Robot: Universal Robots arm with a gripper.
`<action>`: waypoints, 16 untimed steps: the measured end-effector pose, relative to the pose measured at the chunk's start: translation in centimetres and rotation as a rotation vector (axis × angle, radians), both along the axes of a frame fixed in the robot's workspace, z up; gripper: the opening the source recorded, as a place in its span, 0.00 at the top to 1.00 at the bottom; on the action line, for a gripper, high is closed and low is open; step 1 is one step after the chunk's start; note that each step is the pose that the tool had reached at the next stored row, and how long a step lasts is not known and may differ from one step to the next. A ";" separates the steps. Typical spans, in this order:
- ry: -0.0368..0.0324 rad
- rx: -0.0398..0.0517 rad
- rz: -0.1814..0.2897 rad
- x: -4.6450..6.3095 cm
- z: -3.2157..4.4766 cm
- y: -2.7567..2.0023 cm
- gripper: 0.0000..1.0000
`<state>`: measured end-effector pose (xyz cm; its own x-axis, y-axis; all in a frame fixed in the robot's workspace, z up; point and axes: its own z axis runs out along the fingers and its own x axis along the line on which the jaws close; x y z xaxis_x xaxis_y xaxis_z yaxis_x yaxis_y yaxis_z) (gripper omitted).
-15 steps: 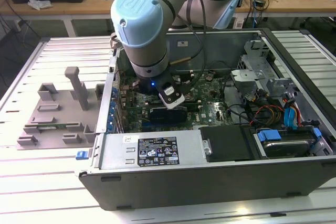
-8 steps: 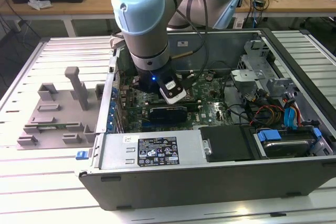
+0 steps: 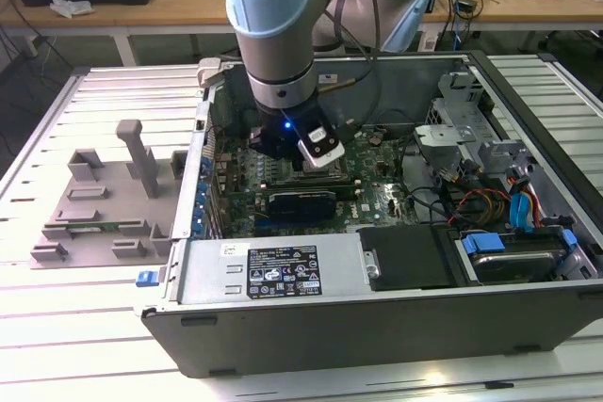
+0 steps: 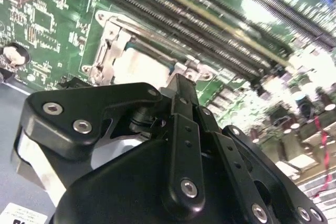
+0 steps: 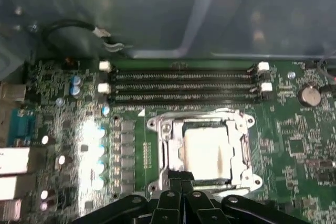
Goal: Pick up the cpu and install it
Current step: 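Install the second cpu locking lever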
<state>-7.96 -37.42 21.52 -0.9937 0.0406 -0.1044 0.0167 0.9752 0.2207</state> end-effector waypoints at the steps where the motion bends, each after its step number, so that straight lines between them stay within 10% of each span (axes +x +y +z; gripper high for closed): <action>1: 0.0000 -0.0170 0.000 0.2 0.00 0.46 0.89; 5: 0.0003 -0.0664 0.000 1.0 0.00 1.36 0.89; 10: 0.0002 -0.0864 0.000 2.4 0.00 2.63 0.89; 16: 0.0003 -0.0997 0.000 3.3 1.26 2.91 0.89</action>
<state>-4.67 -34.50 22.79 -0.9937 0.0301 -0.1076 0.0168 0.9923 0.1226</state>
